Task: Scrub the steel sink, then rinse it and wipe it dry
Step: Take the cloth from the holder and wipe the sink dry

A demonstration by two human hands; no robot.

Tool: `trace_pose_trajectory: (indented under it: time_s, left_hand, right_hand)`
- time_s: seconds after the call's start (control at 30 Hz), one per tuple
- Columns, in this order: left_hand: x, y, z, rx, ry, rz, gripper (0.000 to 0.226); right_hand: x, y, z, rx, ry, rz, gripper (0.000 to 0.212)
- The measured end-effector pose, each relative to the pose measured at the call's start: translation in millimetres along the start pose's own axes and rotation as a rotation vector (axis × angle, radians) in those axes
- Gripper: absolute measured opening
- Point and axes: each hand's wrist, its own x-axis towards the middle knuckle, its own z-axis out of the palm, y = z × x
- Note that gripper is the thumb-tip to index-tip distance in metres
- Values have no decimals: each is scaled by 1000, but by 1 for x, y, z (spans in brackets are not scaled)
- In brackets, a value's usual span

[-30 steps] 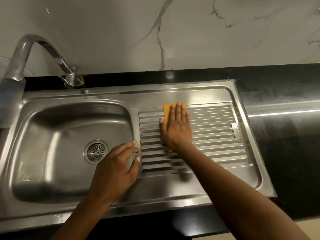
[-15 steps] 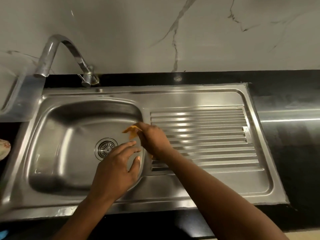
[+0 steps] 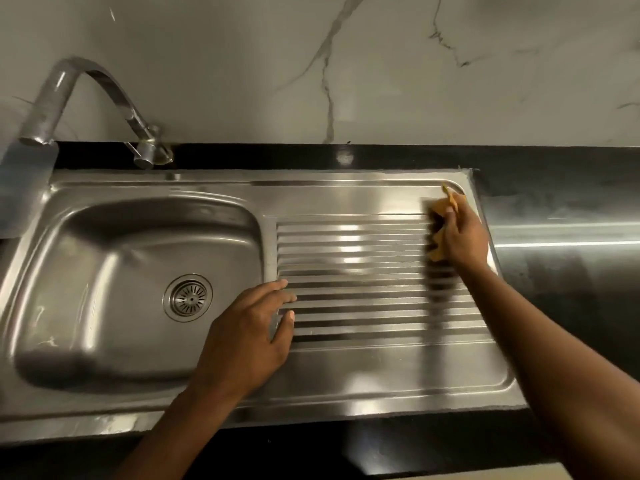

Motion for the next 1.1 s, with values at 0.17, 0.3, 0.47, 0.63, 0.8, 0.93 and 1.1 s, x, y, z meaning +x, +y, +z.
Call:
trace_pose_trajectory:
  time_s: [0.17,0.3,0.47,0.63,0.8,0.93,1.1]
  left_hand:
    - [-5,-3,-1,12,-7,-28,26]
    - [-11,-10,-5,21,-20,-64,26]
    - [-18,-23,-13,12,26,-83,29]
    - [-25,-30,-22,18,75,-98,34]
    - [-28,-33,-28,39,78,-99,33]
    - [-27,-29,-25,32,131,-65,36]
    - [-25,-18,-17,-1,78,-48,36]
  right_hand:
    - [8,16,36,-392,-99,-42,58]
    - [-2,-29,68,-454,-116,-82,61]
    - [-39,-112,145,-406,-258,-304,65]
    - [-87,-181,204,-237,-464,-498,55]
    - [-128,-212,195,180,-551,-404,29]
    - [-136,-184,149,660,-601,-43,30]
    - [-112,-96,52,893,-345,302,31]
